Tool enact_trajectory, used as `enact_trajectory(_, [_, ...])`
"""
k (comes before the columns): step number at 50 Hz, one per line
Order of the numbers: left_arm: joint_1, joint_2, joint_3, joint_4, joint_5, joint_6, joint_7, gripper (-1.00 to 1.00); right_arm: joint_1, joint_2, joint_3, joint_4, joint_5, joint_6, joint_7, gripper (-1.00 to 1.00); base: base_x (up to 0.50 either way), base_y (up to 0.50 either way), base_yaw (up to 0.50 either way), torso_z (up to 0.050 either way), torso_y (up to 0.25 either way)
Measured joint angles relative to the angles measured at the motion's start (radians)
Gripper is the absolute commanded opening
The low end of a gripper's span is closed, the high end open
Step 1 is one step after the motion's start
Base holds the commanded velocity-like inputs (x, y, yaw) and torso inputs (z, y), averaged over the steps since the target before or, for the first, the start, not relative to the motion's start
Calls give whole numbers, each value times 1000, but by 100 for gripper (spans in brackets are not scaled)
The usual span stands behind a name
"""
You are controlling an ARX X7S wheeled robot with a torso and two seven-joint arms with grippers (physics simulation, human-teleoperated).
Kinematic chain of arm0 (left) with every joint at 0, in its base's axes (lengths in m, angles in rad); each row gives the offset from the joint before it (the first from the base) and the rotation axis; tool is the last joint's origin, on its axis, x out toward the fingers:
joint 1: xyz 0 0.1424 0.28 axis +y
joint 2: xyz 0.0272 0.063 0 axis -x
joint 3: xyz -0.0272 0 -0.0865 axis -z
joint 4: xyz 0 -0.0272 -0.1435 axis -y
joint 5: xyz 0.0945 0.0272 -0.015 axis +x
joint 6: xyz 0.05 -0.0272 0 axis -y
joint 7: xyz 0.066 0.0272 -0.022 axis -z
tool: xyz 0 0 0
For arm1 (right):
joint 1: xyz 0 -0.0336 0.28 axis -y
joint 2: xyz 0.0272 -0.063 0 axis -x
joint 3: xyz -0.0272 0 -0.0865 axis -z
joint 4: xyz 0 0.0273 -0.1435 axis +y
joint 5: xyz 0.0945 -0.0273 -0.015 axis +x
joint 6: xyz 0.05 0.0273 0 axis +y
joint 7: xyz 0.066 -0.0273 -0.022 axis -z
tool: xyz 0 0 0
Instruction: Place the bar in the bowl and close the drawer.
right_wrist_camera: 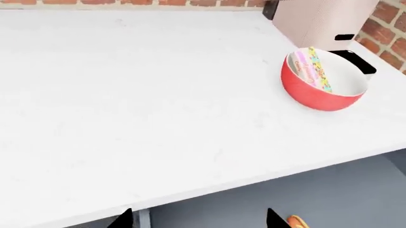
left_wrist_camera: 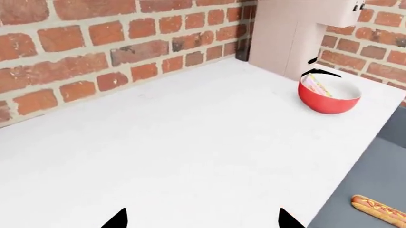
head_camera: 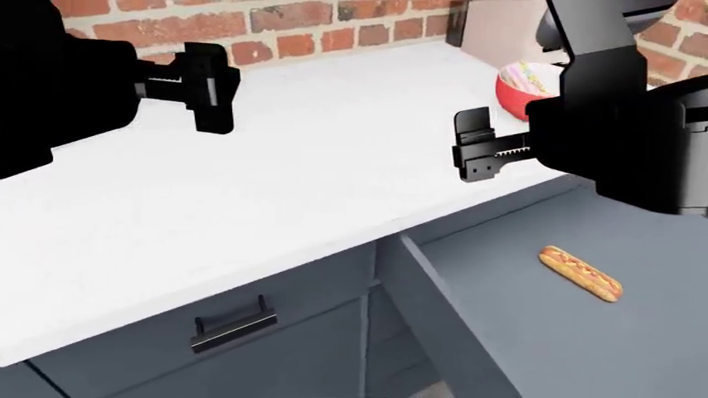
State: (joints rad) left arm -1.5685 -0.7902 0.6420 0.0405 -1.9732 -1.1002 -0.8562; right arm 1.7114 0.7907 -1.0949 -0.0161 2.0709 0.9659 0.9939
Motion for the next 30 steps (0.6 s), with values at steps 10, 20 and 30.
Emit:
enact_trajectory(10, [-3,-2,3,6,-6,1,-3,100,2,5,1,-13,6,2,3,100,0,0,-500,0,0])
enact_trajectory(20, [43,-47,-11,89,-67,5,2,100,-25,51,8,-89,28,1,4,100,0,0,-500,0,0])
enact_trajectory(30, [71,-86,-23,162,-132,11,0,100,-46,101,16,-168,59,-1,12,100,0,0,-500,0,0])
